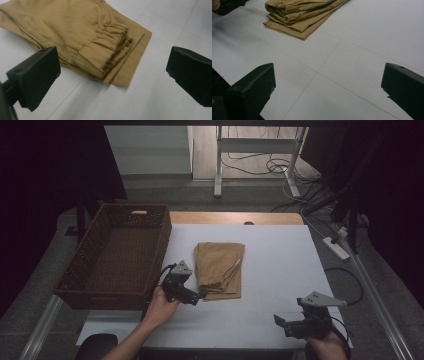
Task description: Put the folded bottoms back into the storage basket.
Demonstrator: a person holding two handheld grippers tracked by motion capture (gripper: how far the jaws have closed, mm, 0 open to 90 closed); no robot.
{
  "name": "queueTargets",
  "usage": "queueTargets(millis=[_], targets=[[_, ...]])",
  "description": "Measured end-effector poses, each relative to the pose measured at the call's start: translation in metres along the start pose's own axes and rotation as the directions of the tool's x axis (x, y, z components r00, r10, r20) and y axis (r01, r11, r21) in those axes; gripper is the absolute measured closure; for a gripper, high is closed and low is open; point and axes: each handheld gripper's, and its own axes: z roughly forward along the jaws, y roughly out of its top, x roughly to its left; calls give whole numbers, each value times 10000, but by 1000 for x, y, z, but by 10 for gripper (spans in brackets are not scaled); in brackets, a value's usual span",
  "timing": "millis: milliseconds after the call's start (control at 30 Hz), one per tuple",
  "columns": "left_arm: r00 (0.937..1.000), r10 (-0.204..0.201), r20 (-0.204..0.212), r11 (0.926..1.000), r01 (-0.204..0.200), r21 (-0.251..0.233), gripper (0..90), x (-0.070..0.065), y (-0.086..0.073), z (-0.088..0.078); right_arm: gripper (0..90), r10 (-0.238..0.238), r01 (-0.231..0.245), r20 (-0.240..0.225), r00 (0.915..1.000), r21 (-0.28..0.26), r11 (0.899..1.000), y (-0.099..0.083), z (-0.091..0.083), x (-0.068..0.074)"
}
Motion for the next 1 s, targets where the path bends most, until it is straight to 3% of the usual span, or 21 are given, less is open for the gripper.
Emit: queueTargets(millis=[233, 433, 633, 833, 1000], targets=[[9984, -557, 15, 9984, 557, -67, 0, 15, 11, 9, 1, -2, 2, -13, 10000, -2, 10000, 0, 0, 0], [9975, -692, -132, 9970, 686, -363, 0, 25, 20, 13, 1, 6, -6, -17, 10000, 21, 10000, 0, 0, 0], [9944, -916, -521, 9955, 901, -295, 0, 39, 27, 26, 1, 1, -1, -13, 10000, 24, 10000, 0, 0, 0], [9906, -947, -991, 9953, 963, 111, 0, 51, 29, 44, 2, -3, 4, -26, 10000, 34, 10000, 0, 0, 0], [9835, -1309, -1249, 9909, 1338, 156, 0, 62, 31, 52, 2, -19, 19, -27, 10000, 44, 10000, 0, 0, 0]])
